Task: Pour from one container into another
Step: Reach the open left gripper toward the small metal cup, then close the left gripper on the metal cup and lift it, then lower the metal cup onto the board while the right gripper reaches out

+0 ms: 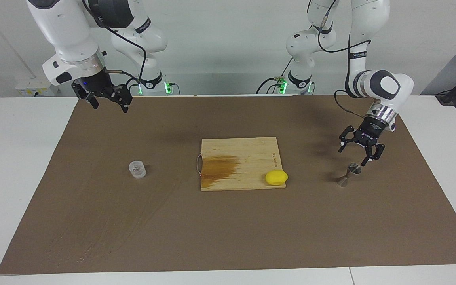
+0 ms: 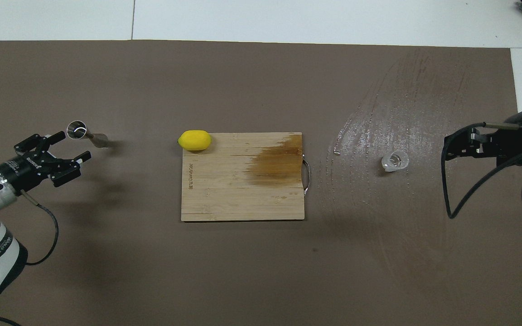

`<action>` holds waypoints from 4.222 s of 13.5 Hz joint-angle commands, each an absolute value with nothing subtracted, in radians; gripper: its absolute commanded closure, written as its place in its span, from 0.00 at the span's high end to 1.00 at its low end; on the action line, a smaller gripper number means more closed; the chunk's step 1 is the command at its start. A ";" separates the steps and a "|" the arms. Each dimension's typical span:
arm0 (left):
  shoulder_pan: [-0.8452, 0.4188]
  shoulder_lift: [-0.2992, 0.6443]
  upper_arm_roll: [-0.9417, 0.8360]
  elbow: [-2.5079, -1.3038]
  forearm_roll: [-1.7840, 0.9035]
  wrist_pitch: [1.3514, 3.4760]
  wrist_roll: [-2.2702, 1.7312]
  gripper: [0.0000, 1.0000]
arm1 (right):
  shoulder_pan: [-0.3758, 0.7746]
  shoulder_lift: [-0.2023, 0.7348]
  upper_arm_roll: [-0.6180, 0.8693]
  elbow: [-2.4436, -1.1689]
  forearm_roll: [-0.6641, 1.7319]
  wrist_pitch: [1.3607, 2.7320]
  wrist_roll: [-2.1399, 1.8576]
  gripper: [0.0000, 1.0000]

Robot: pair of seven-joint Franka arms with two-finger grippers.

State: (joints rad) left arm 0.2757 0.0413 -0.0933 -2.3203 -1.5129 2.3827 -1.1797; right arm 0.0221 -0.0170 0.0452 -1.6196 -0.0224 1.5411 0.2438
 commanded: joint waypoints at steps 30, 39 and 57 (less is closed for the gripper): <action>0.255 0.166 -0.091 -2.189 -1.554 2.410 -1.074 0.00 | 0.009 -0.034 0.054 -1.638 -0.031 1.549 0.219 1.00; 0.193 0.150 -0.112 -2.126 -1.552 2.286 -1.119 0.00 | 0.009 -0.034 0.052 -1.638 -0.031 1.549 0.219 1.00; -0.584 0.222 -0.109 -2.002 -1.815 2.726 -1.132 0.00 | -0.075 0.049 0.052 -1.652 0.076 1.690 0.742 0.99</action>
State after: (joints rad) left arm -0.5388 0.1692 -0.1250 -2.0628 -1.7927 2.6713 -1.1522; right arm -0.0382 0.0224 0.0435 -1.6401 0.0142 1.6558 0.6117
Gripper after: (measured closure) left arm 0.493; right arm 0.009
